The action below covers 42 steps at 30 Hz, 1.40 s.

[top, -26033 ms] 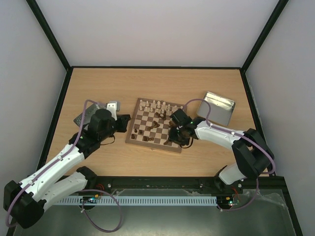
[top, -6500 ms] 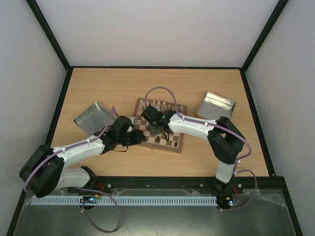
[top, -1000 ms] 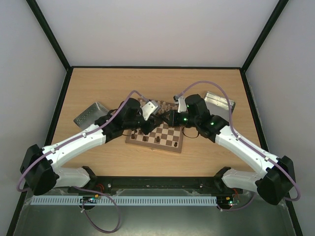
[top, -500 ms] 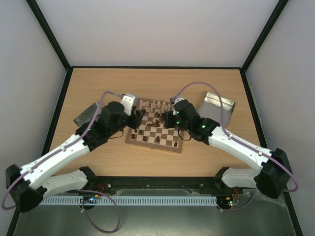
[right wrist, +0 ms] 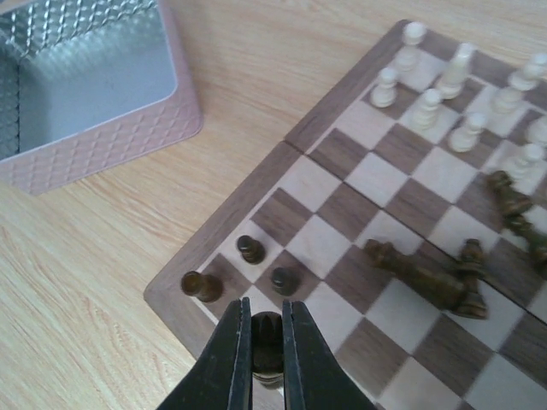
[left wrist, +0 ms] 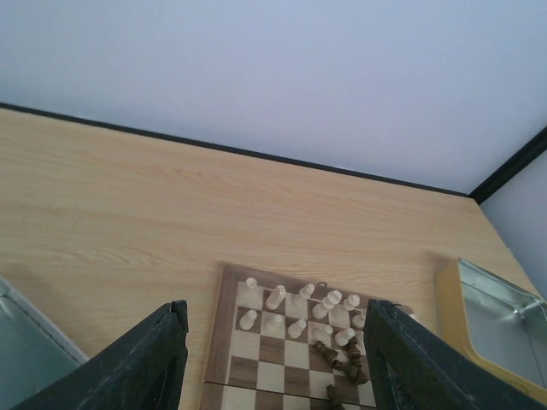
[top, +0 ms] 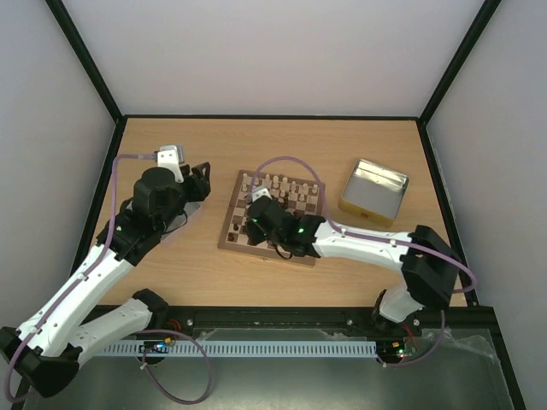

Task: Set up the chess pieces on the board
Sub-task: Place the chess piece on the chessboard.

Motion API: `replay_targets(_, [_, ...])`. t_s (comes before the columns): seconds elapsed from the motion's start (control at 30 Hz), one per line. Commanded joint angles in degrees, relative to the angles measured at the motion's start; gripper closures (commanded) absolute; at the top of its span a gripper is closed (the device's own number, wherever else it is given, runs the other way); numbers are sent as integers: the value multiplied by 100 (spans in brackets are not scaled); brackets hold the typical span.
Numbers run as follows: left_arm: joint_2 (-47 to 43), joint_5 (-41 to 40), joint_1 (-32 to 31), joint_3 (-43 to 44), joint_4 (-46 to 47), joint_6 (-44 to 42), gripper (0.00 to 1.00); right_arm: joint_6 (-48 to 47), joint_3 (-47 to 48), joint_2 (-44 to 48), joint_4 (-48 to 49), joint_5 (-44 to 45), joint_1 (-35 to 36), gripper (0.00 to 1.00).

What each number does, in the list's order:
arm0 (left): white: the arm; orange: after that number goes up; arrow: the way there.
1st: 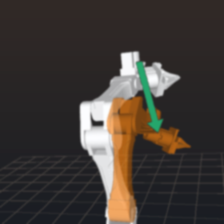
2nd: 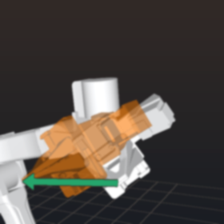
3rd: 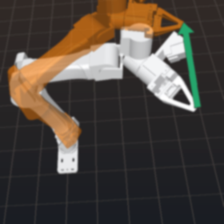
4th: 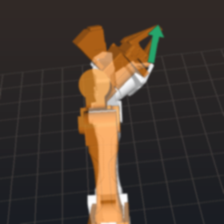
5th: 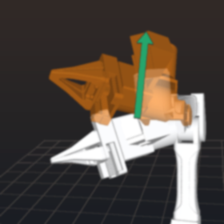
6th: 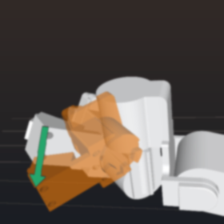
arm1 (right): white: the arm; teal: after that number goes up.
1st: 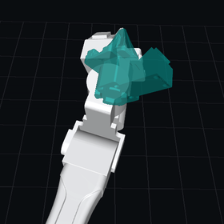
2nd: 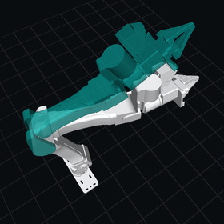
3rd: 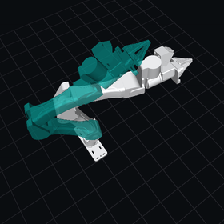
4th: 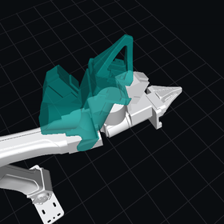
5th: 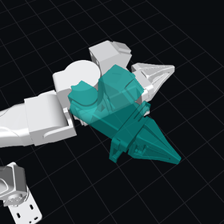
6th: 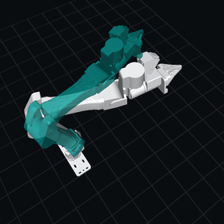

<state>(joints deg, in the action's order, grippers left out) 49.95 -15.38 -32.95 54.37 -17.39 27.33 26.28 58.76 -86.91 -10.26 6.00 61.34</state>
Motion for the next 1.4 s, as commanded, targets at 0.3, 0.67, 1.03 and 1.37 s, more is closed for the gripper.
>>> replay_targets(0.3, [-76, 671, 564, -274, -140, 437, 41, -404, 459, -1125, 531, -66, 331, 97])
replay_targets(0.67, [-22, 813, 660, -392, -98, 431, 41, -422, 520, -1476, 522, -58, 329, 95])
replay_targets(1.03, [61, 878, 701, -454, -33, 387, 41, -480, 559, -1642, 505, -36, 330, 92])
replay_targets(1.37, [181, 958, 719, -427, -4, 315, 41, -459, 583, -1661, 459, 41, 326, 85])
